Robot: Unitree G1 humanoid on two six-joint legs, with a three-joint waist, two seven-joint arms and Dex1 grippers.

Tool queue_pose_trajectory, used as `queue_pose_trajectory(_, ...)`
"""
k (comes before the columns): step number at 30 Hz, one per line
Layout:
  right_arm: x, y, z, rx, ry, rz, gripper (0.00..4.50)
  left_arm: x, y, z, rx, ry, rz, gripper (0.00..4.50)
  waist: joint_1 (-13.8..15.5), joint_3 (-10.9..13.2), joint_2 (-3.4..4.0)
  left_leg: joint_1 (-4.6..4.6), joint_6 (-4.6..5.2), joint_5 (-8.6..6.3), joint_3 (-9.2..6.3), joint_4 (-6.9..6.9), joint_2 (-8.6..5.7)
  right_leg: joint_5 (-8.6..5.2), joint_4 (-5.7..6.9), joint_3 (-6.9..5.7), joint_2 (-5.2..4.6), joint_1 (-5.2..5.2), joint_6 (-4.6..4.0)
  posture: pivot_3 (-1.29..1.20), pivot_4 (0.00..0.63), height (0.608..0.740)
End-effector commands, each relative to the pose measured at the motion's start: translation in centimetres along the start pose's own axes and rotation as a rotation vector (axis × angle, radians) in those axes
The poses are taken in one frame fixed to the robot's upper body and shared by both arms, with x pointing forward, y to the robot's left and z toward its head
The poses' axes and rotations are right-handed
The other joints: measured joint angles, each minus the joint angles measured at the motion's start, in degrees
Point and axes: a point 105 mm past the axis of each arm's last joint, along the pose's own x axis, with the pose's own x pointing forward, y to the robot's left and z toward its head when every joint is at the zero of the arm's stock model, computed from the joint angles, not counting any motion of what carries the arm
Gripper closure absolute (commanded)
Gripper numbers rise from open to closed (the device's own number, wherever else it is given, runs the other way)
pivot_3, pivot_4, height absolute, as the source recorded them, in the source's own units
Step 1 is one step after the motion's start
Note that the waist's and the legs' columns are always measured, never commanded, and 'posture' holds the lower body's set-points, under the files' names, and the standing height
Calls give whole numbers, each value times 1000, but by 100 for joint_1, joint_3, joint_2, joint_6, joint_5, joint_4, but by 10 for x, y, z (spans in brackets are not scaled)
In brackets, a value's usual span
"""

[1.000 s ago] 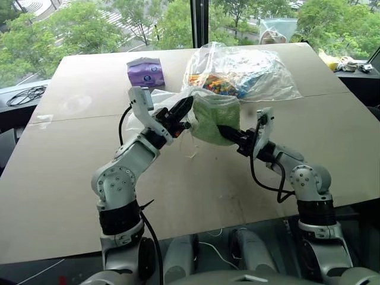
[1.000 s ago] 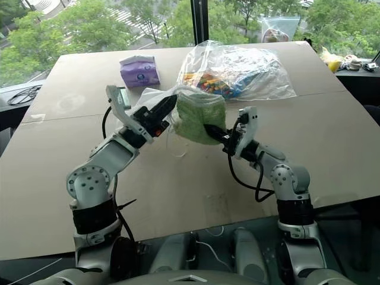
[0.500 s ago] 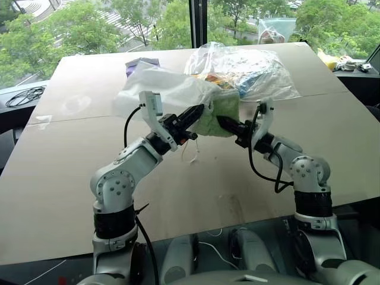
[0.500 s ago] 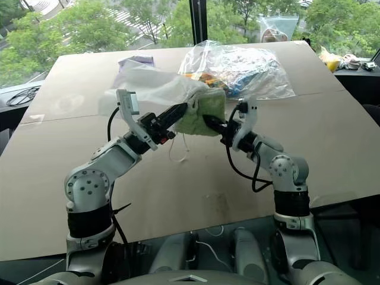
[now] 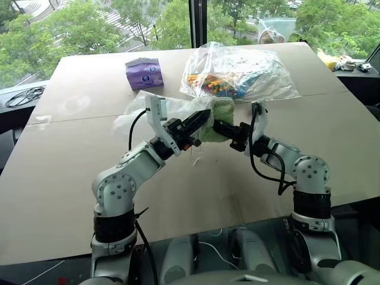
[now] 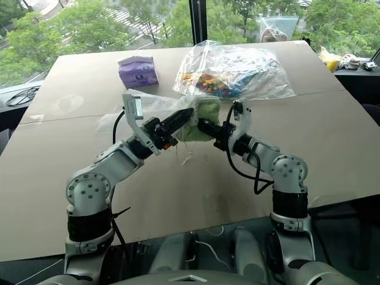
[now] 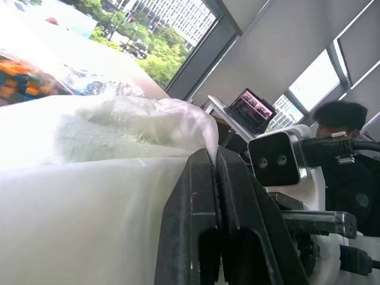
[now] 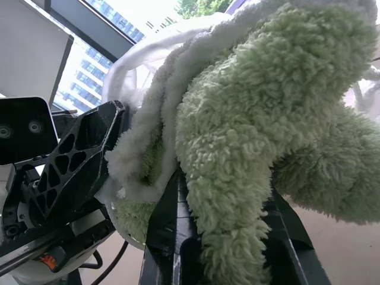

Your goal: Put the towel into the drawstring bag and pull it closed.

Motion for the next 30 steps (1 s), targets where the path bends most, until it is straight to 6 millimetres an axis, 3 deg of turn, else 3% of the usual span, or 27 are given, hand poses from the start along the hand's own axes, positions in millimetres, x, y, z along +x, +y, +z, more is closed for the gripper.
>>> queue_pose_trajectory(1, -9, 17, -3, -90, 78, 128, 4483, 1, -24, 2, 30, -4, -110, 4500, 12, 1, 2, 0, 0, 0, -2, 0, 1, 0, 0, -2, 1, 0, -1, 0, 150, 740)
queue_pose_trajectory(2, -13, 20, -7, -109, 111, 154, 4483, 1, -26, 0, 30, 1, -126, 4500, 17, 2, 3, -2, 0, 0, -4, 0, 1, 0, 0, -4, 0, 0, -1, 0, 150, 740)
queue_pose_trajectory(5, -8, 0, 18, -42, -26, 50, 4483, 0, -35, -4, 24, 16, -178, 4500, -9, 2, 4, -5, 0, 0, 4, 0, 0, -1, -7, 1, -4, 0, 0, 0, 150, 740)
queue_pose_trajectory(8, -25, 47, -5, -169, 135, 341, 4483, 1, -37, -6, 20, 19, -184, 4500, 7, 11, 11, -7, 0, 0, 8, -4, -1, -1, -7, 7, -2, -3, 1, 0, 150, 740)
queue_pose_trajectory(9, -25, 48, -5, -179, 130, 341, 4483, 1, -39, -7, 19, 20, -192, 4500, 16, 14, 12, -8, 0, 0, 8, -4, -1, -1, -7, 7, -2, -3, 0, 0, 150, 740)
queue_pose_trajectory(11, -10, 9, 17, -137, 1, 100, 4483, 1, -43, -9, 10, 27, -215, 4500, 7, 13, 9, -7, 0, -1, 6, -6, -2, -4, -8, 5, -3, -1, 3, 0, 150, 740)
queue_pose_trajectory(12, -9, 9, 16, -130, 13, 104, 4483, 1, -45, -10, 6, 31, -221, 4500, -10, 14, 9, -6, 0, -1, 7, -5, -1, -4, -9, 6, -2, -1, 4, 0, 150, 740)
queue_pose_trajectory(14, -19, 37, -5, -165, 125, 282, 4483, 1, -46, -12, 1, 36, -227, 4500, 13, 24, 16, -2, 0, 0, 8, -3, -2, -2, -7, 8, -2, -1, 4, 0, 150, 740)
queue_pose_trajectory(15, -17, 38, -4, -168, 106, 282, 4483, 1, -47, -13, 0, 38, -230, 4500, 31, 24, 16, -4, 0, 0, 5, -3, -2, -3, -7, 5, -2, -1, 4, 0, 150, 740)
queue_pose_trajectory(17, -8, 15, 5, -134, 49, 133, 4483, 1, -48, -13, 2, 41, -238, 4500, 13, 25, 15, -5, 0, 0, 1, -3, -1, -3, -7, 2, -3, 0, 3, 0, 150, 740)
queue_pose_trajectory(19, -25, 48, -24, -231, 215, 348, 4483, 0, -51, -13, 3, 45, -254, 4500, 12, 32, 24, -5, 0, 0, 6, -3, -2, -3, -7, 7, -3, -2, 4, 0, 150, 740)
queue_pose_trajectory(20, -29, 56, -31, -247, 241, 398, 4483, 0, -52, -14, 4, 49, -261, 4500, 34, 36, 23, -8, 0, 0, 5, -4, -4, -4, -8, 6, -5, -3, 4, 0, 150, 740)
queue_pose_trajectory(21, -18, 41, -18, -243, 155, 295, 4483, 0, -53, -14, 6, 51, -266, 4500, 31, 37, 20, -10, 0, 0, 3, -4, -4, -5, -10, 3, -7, -1, 4, 0, 150, 740)
queue_pose_trajectory(22, -6, 10, 2, -186, 47, 102, 4483, -1, -54, -14, 5, 52, -268, 4500, 2, 36, 18, -9, -1, -1, 4, -5, -4, -5, -10, 5, -7, -1, 5, 0, 150, 740)
queue_pose_trajectory(23, -3, -5, 8, -147, 13, 21, 4483, -1, -54, -14, 5, 53, -269, 4500, -32, 38, 16, -7, -1, -1, 9, -5, -4, -5, -11, 9, -5, -2, 5, 0, 150, 740)
queue_pose_trajectory(24, -3, -5, 6, -135, 28, 37, 4483, -1, -54, -14, 3, 54, -268, 4500, -26, 41, 20, -1, -1, -1, 15, -4, -1, -3, -10, 17, 0, -3, 6, 0, 150, 740)
queue_pose_trajectory(26, -9, 24, -5, -171, 84, 207, 4483, -1, -55, -15, -6, 57, -274, 4500, 26, 47, 20, -2, -1, 0, 5, -3, -4, -2, -5, 11, 1, -3, 4, 0, 150, 740)
queue_pose_trajectory(27, -4, 22, 4, -177, 23, 179, 4483, -1, -56, -16, -8, 59, -278, 4500, 48, 49, 20, -4, -1, 0, -3, -3, -3, -3, -5, 4, 1, -1, 3, 0, 150, 740)
queue_pose_trajectory(28, 1, 4, 17, -136, -53, 52, 4483, -1, -56, -16, -9, 62, -282, 4500, 37, 49, 20, -7, -1, 0, -6, -3, -3, -3, -6, 0, 0, -1, 3, 0, 150, 740)
queue_pose_trajectory(29, 1, 1, 15, -142, -40, 35, 4483, -1, -57, -17, -6, 65, -283, 4500, 22, 49, 20, -6, -1, 0, -2, -3, -2, -3, -6, 5, 1, -1, 4, 0, 150, 740)
queue_pose_trajectory(30, -4, 15, 4, -177, 23, 120, 4483, -1, -57, -17, -3, 66, -282, 4500, 19, 50, 22, -7, -1, 0, 1, -3, -2, -3, -6, 7, 0, -2, 4, 0, 150, 740)
